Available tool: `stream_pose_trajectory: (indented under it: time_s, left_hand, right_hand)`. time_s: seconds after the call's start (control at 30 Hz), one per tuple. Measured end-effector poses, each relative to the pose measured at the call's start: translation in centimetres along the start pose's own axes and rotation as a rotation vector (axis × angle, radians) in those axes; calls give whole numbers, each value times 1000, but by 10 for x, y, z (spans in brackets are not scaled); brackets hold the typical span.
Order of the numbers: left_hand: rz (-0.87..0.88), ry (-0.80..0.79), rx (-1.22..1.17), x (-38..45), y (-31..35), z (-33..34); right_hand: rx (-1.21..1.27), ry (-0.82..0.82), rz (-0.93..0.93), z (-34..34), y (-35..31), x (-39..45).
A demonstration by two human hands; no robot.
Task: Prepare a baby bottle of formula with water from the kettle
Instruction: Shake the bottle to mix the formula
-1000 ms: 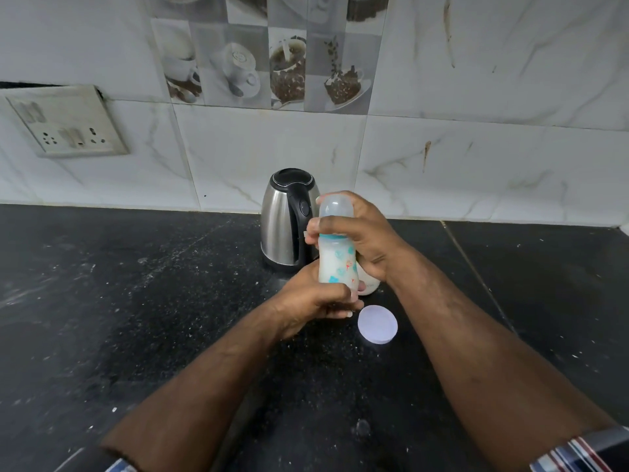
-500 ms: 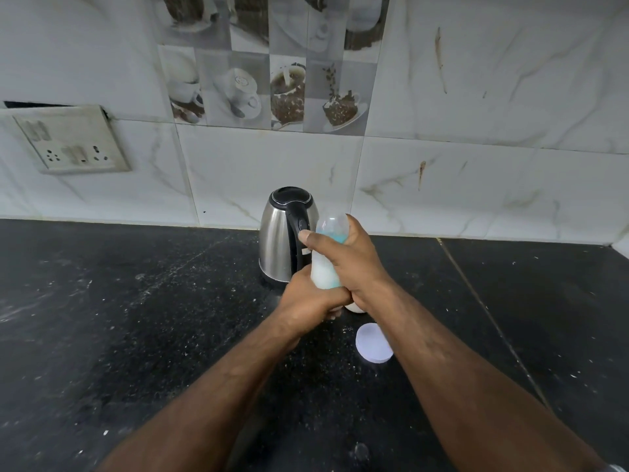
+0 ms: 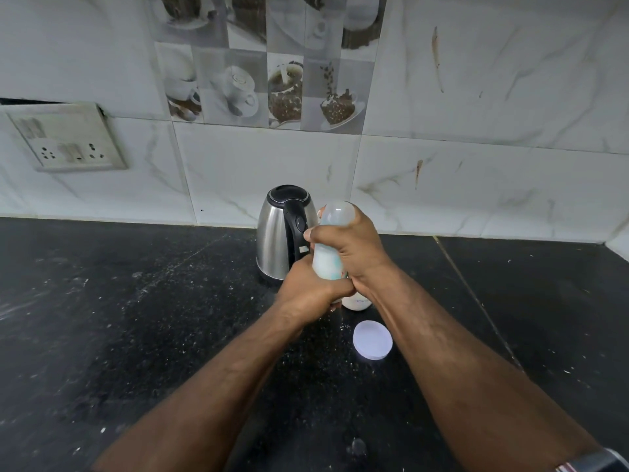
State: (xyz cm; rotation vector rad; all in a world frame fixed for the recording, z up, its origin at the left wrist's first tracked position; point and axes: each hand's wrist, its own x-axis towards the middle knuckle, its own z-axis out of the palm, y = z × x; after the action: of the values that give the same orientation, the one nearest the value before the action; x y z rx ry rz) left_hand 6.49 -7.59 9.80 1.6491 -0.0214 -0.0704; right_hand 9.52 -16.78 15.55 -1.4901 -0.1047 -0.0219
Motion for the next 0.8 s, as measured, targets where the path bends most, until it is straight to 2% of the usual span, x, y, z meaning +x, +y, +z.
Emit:
stream_pose_trajectory:
  time_s: [0.13,0.23,0.3,0.4,0.57,0.63,0.7,0.8]
  left_hand:
    - [-1,13,9,2,-1,0]
    - [-11,-64,-2,2,2,-5]
    - [-9,-114,7,4,7,-9]
    - [-23,-189,0,4,10,-13]
    - [-40,-338,38,10,25,-18]
    - [-22,-431,163,14,34,-24]
    - [-5,-504,411,20,43,-38]
    - [21,-439,846,39,53,-59]
  right_hand:
    - [18,48,-24,4,1,-3]
    - [129,-125,53,-9,2,-2]
    - [54,-208,89,-16,1,-3]
    - [-101,-193,86,-21,-1,-4]
    - [-35,-178,41,-25,-11,2]
    - [-52,-109,-7,-25,-14,6]
    - [-76,28,-91,-30,-21,13]
    - [-29,133,-173,-38,-24,18]
